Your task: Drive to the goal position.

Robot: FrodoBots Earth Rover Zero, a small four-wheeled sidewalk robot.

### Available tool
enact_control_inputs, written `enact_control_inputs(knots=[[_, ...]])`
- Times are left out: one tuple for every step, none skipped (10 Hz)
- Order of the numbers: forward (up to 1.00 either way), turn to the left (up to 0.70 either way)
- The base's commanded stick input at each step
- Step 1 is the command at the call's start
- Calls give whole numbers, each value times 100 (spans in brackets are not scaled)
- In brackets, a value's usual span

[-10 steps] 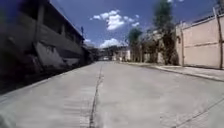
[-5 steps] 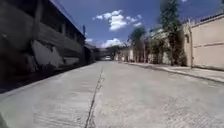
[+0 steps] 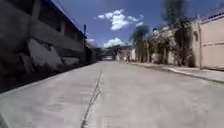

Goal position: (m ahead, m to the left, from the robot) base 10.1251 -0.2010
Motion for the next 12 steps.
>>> enact_control_inputs(knots=[[100, 0], [100, 0], [100, 0], [100, 0], [100, 0], [100, 0], [100, 0], [100, 0], [100, 0], [100, 0], [100, 0], [100, 0]])
